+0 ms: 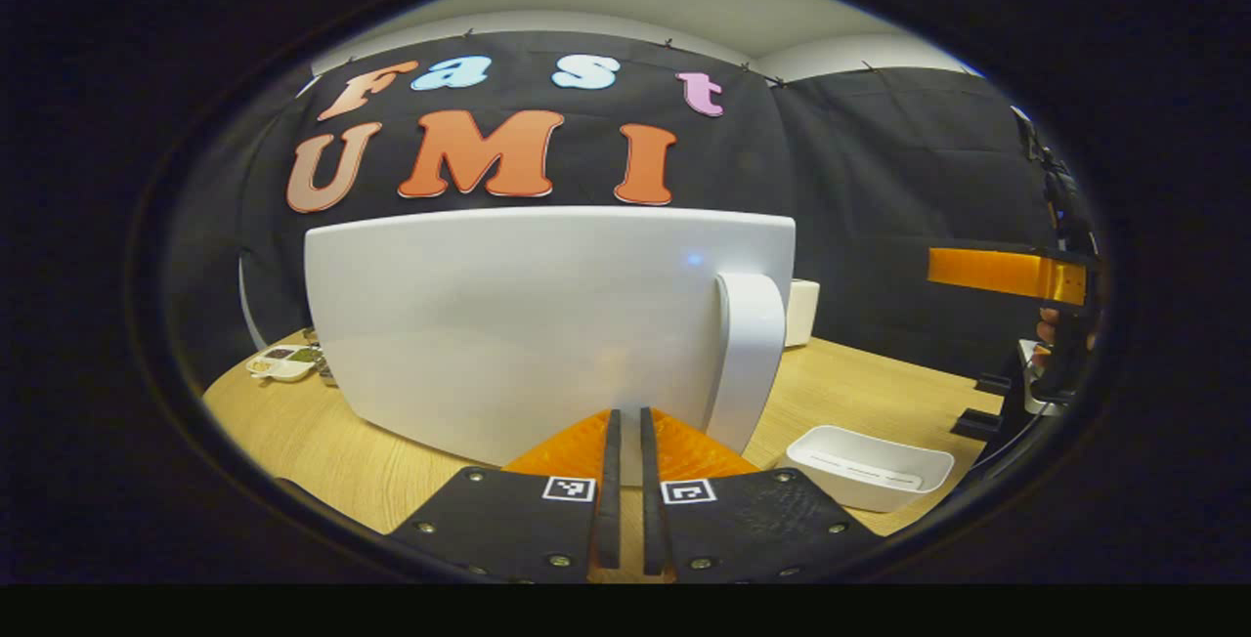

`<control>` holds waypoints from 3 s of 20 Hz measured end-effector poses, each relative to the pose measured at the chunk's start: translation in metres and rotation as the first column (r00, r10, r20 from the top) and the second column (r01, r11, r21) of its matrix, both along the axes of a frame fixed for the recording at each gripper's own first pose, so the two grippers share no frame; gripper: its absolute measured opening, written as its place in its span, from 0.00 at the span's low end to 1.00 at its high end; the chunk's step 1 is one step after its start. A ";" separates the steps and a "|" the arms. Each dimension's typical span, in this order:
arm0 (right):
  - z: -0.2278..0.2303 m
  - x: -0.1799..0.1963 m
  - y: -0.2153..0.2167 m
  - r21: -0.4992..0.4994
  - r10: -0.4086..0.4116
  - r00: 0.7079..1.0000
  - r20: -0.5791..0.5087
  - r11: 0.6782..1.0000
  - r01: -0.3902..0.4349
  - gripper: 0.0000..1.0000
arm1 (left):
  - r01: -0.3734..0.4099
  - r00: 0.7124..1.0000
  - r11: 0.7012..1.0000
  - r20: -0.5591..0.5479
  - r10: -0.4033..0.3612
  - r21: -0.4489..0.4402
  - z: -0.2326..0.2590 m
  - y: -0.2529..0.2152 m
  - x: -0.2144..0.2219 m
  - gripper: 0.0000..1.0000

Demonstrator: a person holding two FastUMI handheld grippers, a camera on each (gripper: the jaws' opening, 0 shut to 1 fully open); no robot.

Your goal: Open the microwave oven with the left hand, put the food in, and close the microwave oven.

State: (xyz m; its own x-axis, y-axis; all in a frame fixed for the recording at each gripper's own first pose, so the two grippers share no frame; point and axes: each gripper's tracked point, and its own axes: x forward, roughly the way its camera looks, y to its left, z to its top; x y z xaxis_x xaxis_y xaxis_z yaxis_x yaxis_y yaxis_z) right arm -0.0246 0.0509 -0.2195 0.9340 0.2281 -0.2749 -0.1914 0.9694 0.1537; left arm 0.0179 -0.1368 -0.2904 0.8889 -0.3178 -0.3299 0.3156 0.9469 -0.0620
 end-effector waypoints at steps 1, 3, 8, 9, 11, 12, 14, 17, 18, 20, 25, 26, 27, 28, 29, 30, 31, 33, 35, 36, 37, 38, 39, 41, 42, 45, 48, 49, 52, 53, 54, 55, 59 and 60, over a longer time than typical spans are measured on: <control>-0.003 -0.001 0.000 0.003 -0.001 1.000 -0.006 1.000 0.001 0.94 | -0.010 1.000 1.000 0.003 0.010 0.004 -0.001 -0.002 0.008 0.10; -0.005 -0.002 -0.002 0.005 -0.001 1.000 -0.014 1.000 0.001 0.95 | -0.033 0.999 0.999 0.003 0.033 0.011 -0.005 -0.005 0.022 0.10; -0.007 -0.001 -0.008 -0.002 -0.011 1.000 -0.015 1.000 0.011 0.95 | -0.058 0.998 0.998 0.007 0.058 -0.004 -0.010 -0.014 0.055 0.10; -0.008 -0.001 -0.009 -0.004 -0.014 1.000 -0.018 1.000 0.014 0.94 | -0.063 0.998 0.998 0.008 0.063 0.000 -0.013 -0.016 0.061 0.10; -0.009 -0.001 -0.010 -0.007 -0.019 1.000 -0.019 1.000 0.019 0.94 | -0.076 0.997 0.997 0.007 0.076 0.008 -0.017 -0.020 0.073 0.10; -0.009 0.000 -0.011 -0.006 -0.021 1.000 -0.020 1.000 0.021 0.94 | -0.078 0.997 0.997 0.007 0.078 0.011 -0.019 -0.023 0.079 0.10; -0.010 -0.001 -0.012 -0.006 -0.024 0.999 -0.021 1.000 0.024 0.94 | -0.091 0.996 0.996 0.007 0.090 0.022 -0.022 -0.026 0.090 0.10; -0.011 -0.002 -0.016 -0.015 -0.031 0.999 -0.023 0.999 0.031 0.94 | -0.107 0.994 0.994 0.005 0.107 0.012 -0.024 -0.029 0.095 0.08; -0.011 -0.001 -0.017 -0.017 -0.034 0.999 -0.024 0.999 0.034 0.94 | -0.116 0.993 0.993 0.006 0.116 0.020 -0.025 -0.027 0.096 0.05; -0.011 0.000 -0.018 -0.010 -0.038 0.999 -0.026 0.999 0.038 0.94 | -0.114 0.993 0.993 0.015 0.114 0.021 -0.026 -0.028 0.099 0.02; -0.008 -0.002 -0.018 -0.006 -0.045 0.999 -0.023 0.999 0.045 0.94 | -0.138 0.990 0.989 0.003 0.138 0.057 -0.025 -0.020 0.099 0.06; -0.007 -0.002 -0.019 -0.008 -0.046 0.999 -0.020 0.999 0.046 0.95 | -0.142 0.990 0.989 0.009 0.141 0.050 -0.017 -0.017 0.096 0.06; -0.005 -0.001 -0.019 -0.009 -0.047 0.999 -0.014 0.999 0.047 0.94 | -0.140 0.990 0.990 0.020 0.139 0.035 -0.006 -0.014 0.091 0.06; 0.000 0.000 -0.021 -0.012 -0.049 0.999 -0.005 0.999 0.049 0.94 | -0.140 0.990 0.990 0.034 0.139 0.031 0.008 -0.010 0.087 0.09; 0.010 0.000 -0.021 -0.015 -0.049 0.999 0.004 0.999 0.049 0.94 | -0.144 0.989 0.989 0.049 0.142 0.036 0.023 -0.005 0.081 0.06; 0.018 0.002 -0.022 -0.018 -0.054 0.999 0.010 0.998 0.054 0.95 | -0.141 0.989 0.989 0.056 0.138 0.042 0.037 0.000 0.074 0.06; 0.023 0.005 -0.022 -0.018 -0.056 0.998 0.017 0.998 0.056 0.94 | -0.136 0.989 0.990 0.061 0.133 0.047 0.052 0.005 0.068 0.06; 0.039 0.010 -0.023 -0.014 -0.061 0.997 0.038 0.998 0.061 0.95 | -0.144 0.987 0.988 0.083 0.140 0.047 0.086 0.020 0.057 0.06; 0.058 0.016 -0.023 -0.023 -0.061 0.995 0.078 0.998 0.063 0.95 | -0.160 0.981 0.986 0.118 0.154 0.041 0.127 0.039 0.046 0.05; 0.066 0.019 -0.025 -0.034 -0.064 0.994 0.094 0.997 0.067 0.94 | -0.169 0.977 0.985 0.135 0.162 0.035 0.145 0.048 0.041 0.05; 0.072 0.022 -0.026 -0.047 -0.068 0.993 0.102 0.996 0.073 0.95 | -0.177 0.974 0.984 0.151 0.171 0.027 0.164 0.057 0.035 0.05; 0.076 0.025 -0.027 -0.058 -0.073 0.992 0.099 0.995 0.079 0.95 | -0.192 0.969 0.981 0.165 0.185 0.023 0.181 0.068 0.029 0.06; 0.082 0.028 -0.027 -0.059 -0.076 0.992 0.097 0.995 0.082 0.94 | -0.208 0.963 0.978 0.179 0.201 0.025 0.197 0.080 0.024 0.10; 0.100 0.032 -0.025 -0.044 -0.074 0.991 0.112 0.996 0.079 0.95 | -0.247 0.946 0.969 0.223 0.233 0.034 0.229 0.102 0.010 0.22; 0.110 0.034 -0.024 -0.037 -0.073 0.989 0.125 0.996 0.078 0.95 | -0.269 0.934 0.962 0.255 0.250 0.042 0.247 0.114 0.004 0.23; 0.131 0.043 -0.021 -0.038 -0.068 0.986 0.154 0.996 0.075 0.95 | -0.322 0.900 0.944 0.333 0.281 0.072 0.287 0.139 -0.014 0.43; 0.155 0.049 -0.012 -0.058 -0.048 0.979 0.197 0.996 0.061 0.95 | -0.364 0.872 0.929 0.373 0.316 0.063 0.316 0.157 -0.030 0.63; 0.160 0.050 -0.006 -0.066 -0.036 0.976 0.214 0.997 0.052 0.95 | -0.365 0.869 0.930 0.376 0.321 0.051 0.322 0.159 -0.037 0.66; 0.163 0.051 0.011 -0.067 -0.006 0.978 0.210 0.998 0.021 0.95 | -0.389 0.859 0.921 0.375 0.350 0.033 0.337 0.173 -0.047 0.90; 0.167 0.051 0.014 -0.063 0.002 0.977 0.211 0.998 0.011 0.95 | -0.404 0.851 0.914 0.381 0.361 0.037 0.341 0.179 -0.048 0.96; 0.173 0.051 0.018 -0.059 0.007 0.977 0.215 0.998 0.006 0.95 | -0.416 0.846 0.908 0.385 0.369 0.043 0.343 0.184 -0.048 0.91; 0.179 0.053 0.021 -0.056 0.011 0.976 0.218 0.998 0.002 0.95 | -0.423 0.842 0.905 0.389 0.375 0.044 0.345 0.186 -0.048 0.91; 0.194 0.055 0.026 -0.059 0.016 0.973 0.231 0.998 -0.003 0.95 | -0.424 0.834 0.906 0.400 0.381 0.021 0.351 0.191 -0.052 0.91; 0.197 0.054 0.027 -0.055 0.017 0.972 0.232 0.998 -0.004 0.95 | -0.421 0.832 0.907 0.405 0.378 0.018 0.352 0.190 -0.053 0.91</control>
State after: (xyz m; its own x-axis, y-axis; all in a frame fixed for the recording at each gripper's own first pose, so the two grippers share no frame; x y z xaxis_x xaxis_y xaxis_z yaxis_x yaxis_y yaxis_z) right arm 0.0294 0.0784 -0.0225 0.9714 0.2290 -0.0624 -0.2260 0.9728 0.0515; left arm -0.0354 0.0535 0.0621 0.9926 0.1091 0.0527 -0.1134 0.9896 0.0884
